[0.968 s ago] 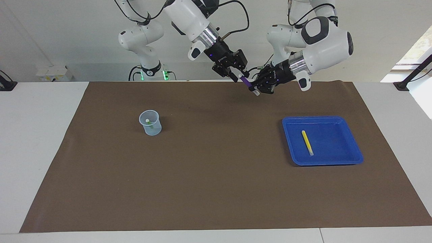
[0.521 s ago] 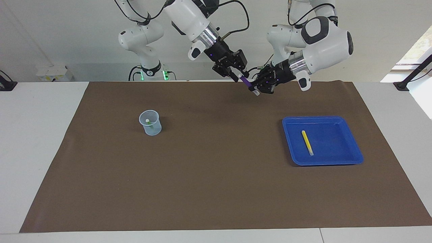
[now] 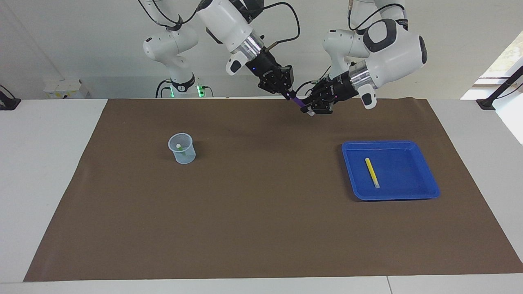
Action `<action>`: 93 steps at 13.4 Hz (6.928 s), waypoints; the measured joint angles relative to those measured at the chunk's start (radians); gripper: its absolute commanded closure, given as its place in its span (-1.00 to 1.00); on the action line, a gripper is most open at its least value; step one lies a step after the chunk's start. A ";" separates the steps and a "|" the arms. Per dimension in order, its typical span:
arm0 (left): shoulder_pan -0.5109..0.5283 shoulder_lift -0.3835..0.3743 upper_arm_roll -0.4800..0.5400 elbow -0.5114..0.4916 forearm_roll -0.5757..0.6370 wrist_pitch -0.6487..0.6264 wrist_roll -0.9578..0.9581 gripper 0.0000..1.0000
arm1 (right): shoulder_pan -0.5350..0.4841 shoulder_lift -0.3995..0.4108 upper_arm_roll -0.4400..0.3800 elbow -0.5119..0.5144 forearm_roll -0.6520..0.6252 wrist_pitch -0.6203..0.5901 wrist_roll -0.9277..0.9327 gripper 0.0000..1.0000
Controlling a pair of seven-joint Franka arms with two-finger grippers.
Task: Transfer and insert pens with both arms
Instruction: 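Take the purple pen with the right gripper and insert it into the cup, then grasp the yellow pen in the tray with the left gripper, then lift the yellow pen with the left gripper while the right gripper approaches, then grasp the yellow pen with the right gripper, open the left gripper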
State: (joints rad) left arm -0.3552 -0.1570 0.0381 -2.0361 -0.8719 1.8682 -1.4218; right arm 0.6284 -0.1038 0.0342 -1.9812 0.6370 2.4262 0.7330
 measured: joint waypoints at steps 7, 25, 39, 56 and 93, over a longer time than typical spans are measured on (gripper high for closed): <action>0.043 -0.006 0.017 0.013 0.165 0.026 -0.002 -1.00 | -0.301 -0.014 -0.018 0.179 -0.333 -0.662 -0.408 1.00; 0.271 0.081 0.025 0.001 0.806 0.089 1.318 -1.00 | -0.465 -0.132 -0.017 -0.170 -0.626 -0.520 -0.759 1.00; 0.268 0.436 0.011 -0.004 0.846 0.397 1.457 -0.81 | -0.497 -0.068 -0.014 -0.284 -0.627 -0.333 -0.807 1.00; 0.259 0.441 0.011 0.075 0.842 0.294 1.454 1.00 | -0.504 -0.035 -0.014 -0.363 -0.627 -0.246 -0.807 -0.62; -0.146 -0.007 0.006 -0.040 -0.049 0.224 -0.252 1.00 | -0.401 -0.082 0.273 -0.021 0.147 -0.098 -0.183 0.14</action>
State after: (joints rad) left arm -0.5008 -0.1635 0.0437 -2.0762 -0.9208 2.0925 -1.6735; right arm 0.2277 -0.1853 0.3067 -2.0026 0.7836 2.3280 0.5495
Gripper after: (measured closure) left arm 0.833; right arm 0.568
